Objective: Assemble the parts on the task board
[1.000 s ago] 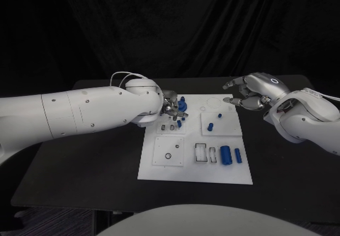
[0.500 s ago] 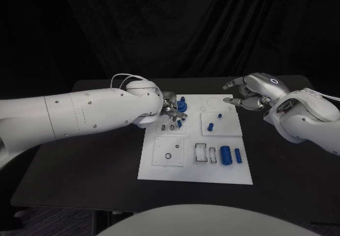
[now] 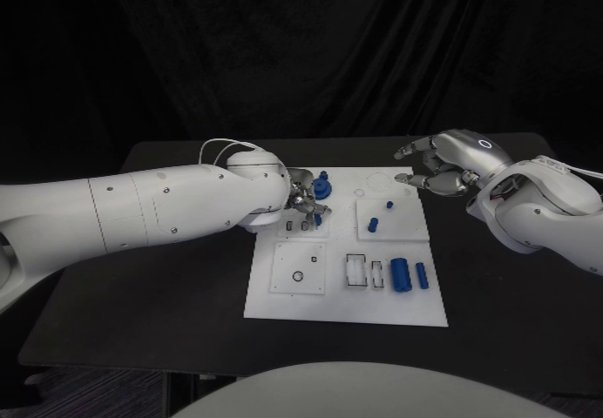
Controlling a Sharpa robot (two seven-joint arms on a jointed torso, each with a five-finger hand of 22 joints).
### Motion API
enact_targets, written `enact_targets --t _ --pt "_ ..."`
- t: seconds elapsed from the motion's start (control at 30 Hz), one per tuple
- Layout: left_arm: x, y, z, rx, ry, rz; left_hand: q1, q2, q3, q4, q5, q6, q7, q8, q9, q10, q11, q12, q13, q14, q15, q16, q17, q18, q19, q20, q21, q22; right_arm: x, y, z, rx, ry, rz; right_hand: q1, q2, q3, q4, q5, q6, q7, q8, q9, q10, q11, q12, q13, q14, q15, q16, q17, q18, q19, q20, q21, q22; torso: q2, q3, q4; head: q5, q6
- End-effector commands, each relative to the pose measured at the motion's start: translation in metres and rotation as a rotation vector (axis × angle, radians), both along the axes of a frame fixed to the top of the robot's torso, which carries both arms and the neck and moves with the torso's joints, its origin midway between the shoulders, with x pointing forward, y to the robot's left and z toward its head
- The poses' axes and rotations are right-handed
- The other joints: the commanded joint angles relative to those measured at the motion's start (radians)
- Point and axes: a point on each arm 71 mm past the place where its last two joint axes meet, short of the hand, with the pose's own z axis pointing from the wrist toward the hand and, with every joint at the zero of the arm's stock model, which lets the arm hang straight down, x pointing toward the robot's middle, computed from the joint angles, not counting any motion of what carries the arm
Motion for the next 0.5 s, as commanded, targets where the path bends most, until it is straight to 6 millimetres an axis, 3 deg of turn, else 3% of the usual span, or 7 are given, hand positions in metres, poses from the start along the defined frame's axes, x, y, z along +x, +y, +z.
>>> enact_targets --t 0.03,0.5 --pt "0.0004 -0.0022 -0.0003 0.005 -0.023 -0.025 0.006 0.0 0.005 0.001 -0.006 0.008 0.001 -0.004 0.002 0.104 -0.005 0.002 0.26 0.106 -0.008 0.003 0.263 -0.012 0.0 -0.004 -0.004 0.035 0.0 -0.0009 -0.0012 -0.005 0.01 -0.014 0.001 0.01 -0.002 -0.005 0.005 0.001 -0.003 -0.005 -0.001 0.108 0.007 0.003 0.263 0.066 0.008 -0.005 0.086 0.014 0.032 0.006 -0.005 0.204 0.0 -0.0002 -0.0017 0.002 0.0" --pt "0.0015 -0.0028 -0.0038 0.005 -0.022 -0.029 0.006 0.001 0.006 0.001 -0.006 0.009 0.001 -0.007 0.002 0.104 -0.005 0.002 0.26 0.106 -0.008 0.003 0.263 -0.011 -0.001 -0.004 -0.005 0.033 0.0007 -0.0005 -0.0016 -0.008 0.012 -0.014 0.0 0.011 -0.002 -0.004 0.005 0.001 -0.002 -0.005 -0.002 0.108 0.007 0.003 0.263 0.066 0.009 -0.006 0.085 0.014 0.032 0.006 -0.005 0.204 -0.001 0.0004 -0.0016 -0.003 0.0"
